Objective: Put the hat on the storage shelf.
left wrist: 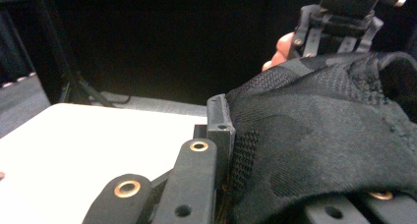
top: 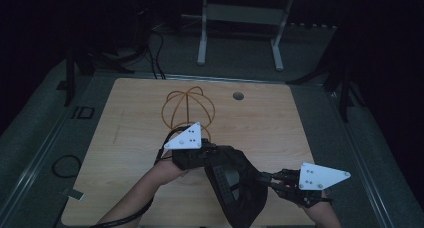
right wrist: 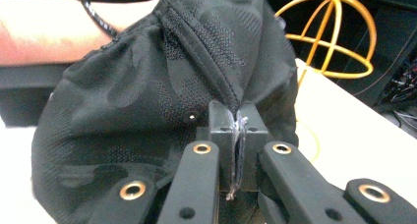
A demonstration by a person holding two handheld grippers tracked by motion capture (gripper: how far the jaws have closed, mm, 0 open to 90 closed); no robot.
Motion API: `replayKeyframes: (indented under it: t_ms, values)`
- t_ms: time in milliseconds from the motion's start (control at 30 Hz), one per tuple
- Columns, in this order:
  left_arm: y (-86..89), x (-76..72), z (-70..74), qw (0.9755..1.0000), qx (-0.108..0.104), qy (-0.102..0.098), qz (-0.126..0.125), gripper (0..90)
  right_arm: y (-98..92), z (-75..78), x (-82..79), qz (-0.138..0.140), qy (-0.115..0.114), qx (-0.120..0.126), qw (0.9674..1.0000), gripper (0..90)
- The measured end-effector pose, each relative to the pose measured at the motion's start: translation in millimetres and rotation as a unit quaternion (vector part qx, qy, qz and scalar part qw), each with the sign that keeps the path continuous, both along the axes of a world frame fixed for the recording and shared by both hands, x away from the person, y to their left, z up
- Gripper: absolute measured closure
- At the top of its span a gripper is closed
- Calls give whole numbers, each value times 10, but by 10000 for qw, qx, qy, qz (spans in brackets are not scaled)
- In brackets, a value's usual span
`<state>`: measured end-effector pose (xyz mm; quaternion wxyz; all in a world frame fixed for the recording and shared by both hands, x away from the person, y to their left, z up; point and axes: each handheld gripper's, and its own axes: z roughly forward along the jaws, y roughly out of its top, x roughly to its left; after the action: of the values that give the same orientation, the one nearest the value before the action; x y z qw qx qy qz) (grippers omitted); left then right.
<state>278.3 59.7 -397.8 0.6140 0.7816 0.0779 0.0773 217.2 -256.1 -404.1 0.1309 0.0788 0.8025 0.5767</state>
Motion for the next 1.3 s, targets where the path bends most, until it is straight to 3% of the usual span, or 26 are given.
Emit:
replayKeyframes:
  t_ms: [67,100,267,467,633,800,1033,1133,1300]
  values:
    - [-3,1,12,10000,22,9,55,812,-9,10,7,4,0,46,10000,882]
    - [5,11,37,9998,155,62,143,812,-17,20,14,-18,3,97,10000,881]
    - [49,-14,77,9987,358,-33,363,724,-118,87,39,-198,-54,286,9994,882]
    - [134,-54,124,9972,470,-48,581,696,-303,168,56,-497,-122,532,9973,882]
    - [205,-115,110,9948,741,-106,697,669,-453,272,99,-931,-261,730,9926,882]
    - [351,-165,29,9937,709,-46,862,566,-513,387,171,-1357,-425,778,9868,882]
    - [588,-250,-115,9918,646,-27,1104,392,-462,503,360,-1792,-454,811,9794,882]
    - [701,-273,-188,9890,600,-37,1355,294,-410,554,450,-1901,-441,851,9771,882]
    - [883,-285,-332,9817,606,5,1808,154,-276,662,608,-2033,-419,825,9747,882]
